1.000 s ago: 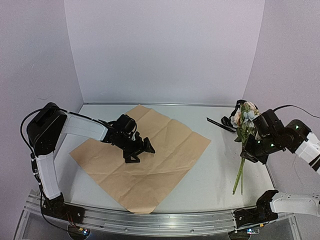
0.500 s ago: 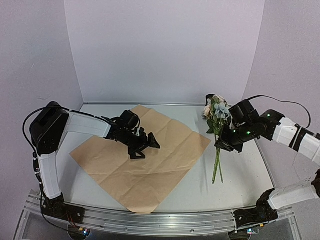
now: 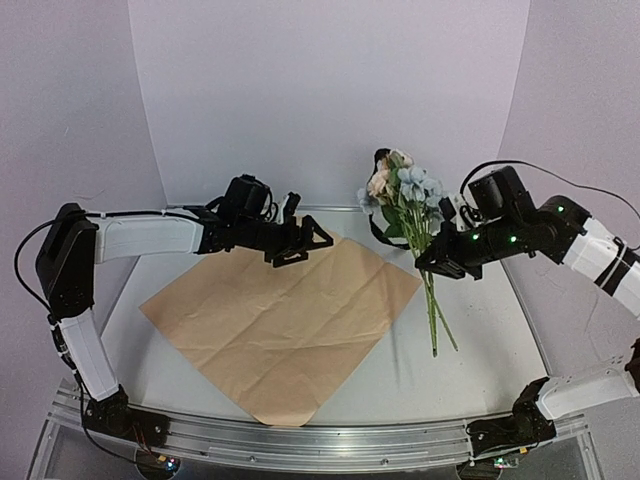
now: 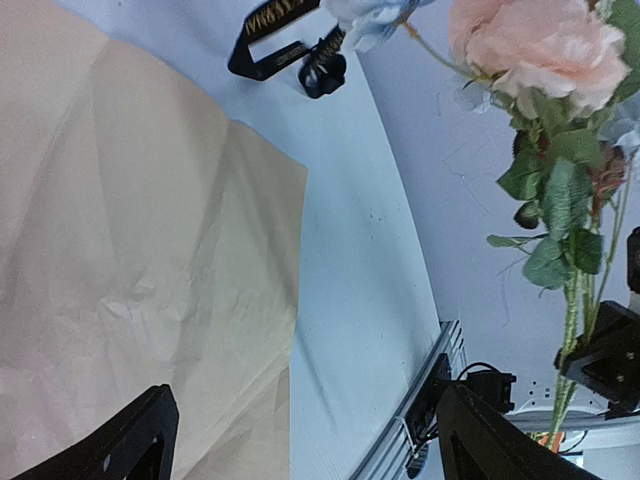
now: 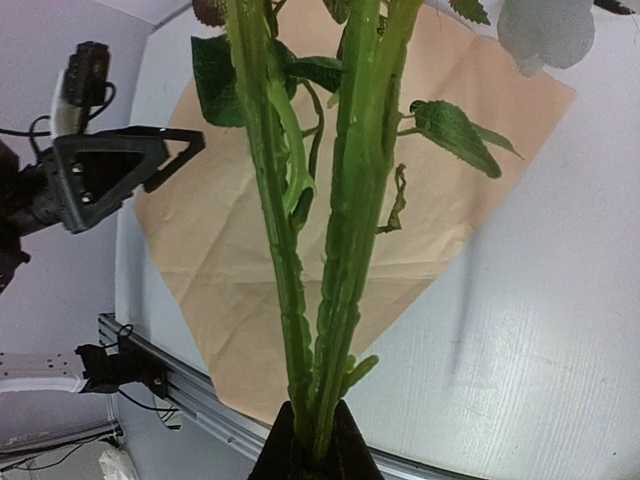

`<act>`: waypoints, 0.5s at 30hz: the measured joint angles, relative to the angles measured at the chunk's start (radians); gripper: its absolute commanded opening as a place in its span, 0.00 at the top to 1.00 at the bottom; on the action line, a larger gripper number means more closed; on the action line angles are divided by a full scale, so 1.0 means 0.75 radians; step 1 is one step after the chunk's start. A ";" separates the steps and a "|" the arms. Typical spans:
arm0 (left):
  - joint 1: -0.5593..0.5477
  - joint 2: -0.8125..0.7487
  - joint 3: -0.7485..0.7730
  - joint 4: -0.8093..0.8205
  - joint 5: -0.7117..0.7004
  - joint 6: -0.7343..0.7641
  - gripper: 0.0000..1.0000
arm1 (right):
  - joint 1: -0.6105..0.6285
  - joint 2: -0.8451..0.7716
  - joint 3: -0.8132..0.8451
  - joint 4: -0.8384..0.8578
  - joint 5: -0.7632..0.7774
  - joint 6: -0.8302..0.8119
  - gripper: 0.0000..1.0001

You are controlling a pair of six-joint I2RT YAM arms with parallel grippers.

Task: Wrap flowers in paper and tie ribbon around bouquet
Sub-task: Pick up the ribbon.

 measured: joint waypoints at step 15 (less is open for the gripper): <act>0.004 0.379 0.399 0.420 -0.317 0.548 0.01 | 0.103 0.011 0.395 -0.123 -0.153 -0.067 1.00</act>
